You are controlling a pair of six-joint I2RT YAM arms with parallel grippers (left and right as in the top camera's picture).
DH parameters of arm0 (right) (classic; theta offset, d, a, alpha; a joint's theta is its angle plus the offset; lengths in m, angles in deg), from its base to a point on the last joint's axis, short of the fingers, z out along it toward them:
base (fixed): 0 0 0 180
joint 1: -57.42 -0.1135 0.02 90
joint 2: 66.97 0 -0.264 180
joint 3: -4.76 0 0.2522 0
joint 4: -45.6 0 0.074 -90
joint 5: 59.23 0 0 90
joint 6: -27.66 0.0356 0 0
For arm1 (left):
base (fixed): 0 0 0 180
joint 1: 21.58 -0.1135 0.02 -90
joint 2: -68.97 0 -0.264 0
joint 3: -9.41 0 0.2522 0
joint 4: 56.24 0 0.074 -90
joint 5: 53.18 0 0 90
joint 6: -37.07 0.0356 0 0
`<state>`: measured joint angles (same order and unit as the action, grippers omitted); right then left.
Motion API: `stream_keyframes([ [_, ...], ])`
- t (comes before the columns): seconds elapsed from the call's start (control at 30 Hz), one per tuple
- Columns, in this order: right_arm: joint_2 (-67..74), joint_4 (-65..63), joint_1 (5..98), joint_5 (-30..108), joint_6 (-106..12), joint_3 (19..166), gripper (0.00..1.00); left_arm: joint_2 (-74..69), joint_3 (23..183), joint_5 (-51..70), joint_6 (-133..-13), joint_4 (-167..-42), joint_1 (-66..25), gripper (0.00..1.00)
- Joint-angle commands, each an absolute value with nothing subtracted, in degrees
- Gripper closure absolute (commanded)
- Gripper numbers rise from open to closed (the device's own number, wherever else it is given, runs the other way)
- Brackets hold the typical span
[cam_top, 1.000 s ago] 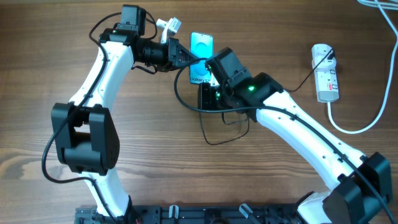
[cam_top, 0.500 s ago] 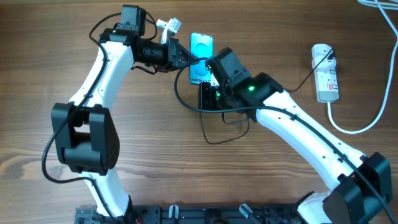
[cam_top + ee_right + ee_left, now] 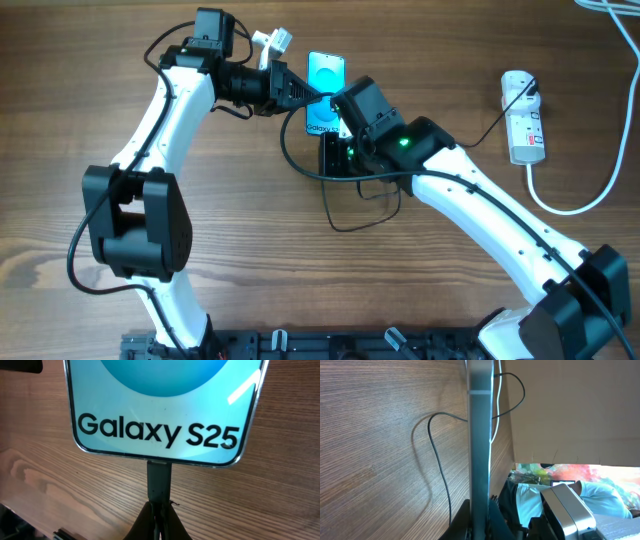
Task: Plug charger to phone and switch on socket
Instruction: 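Align the USB-C plug under the phone and push it up into the port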
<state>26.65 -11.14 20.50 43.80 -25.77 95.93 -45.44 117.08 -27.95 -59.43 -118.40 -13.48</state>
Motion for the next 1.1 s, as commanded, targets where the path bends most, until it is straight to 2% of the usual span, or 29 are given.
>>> stream_keyframes([
  [0.0,26.12,-11.05,20.65,43.76,-26.36,97.26,0.96,-43.21,117.35,-27.34,-59.34,-118.16,-13.88,0.96],
  [1.07,26.12,-10.64,20.65,43.50,-27.67,97.26,0.96,-43.21,117.35,-28.71,-59.78,-117.40,-13.85,0.96],
])
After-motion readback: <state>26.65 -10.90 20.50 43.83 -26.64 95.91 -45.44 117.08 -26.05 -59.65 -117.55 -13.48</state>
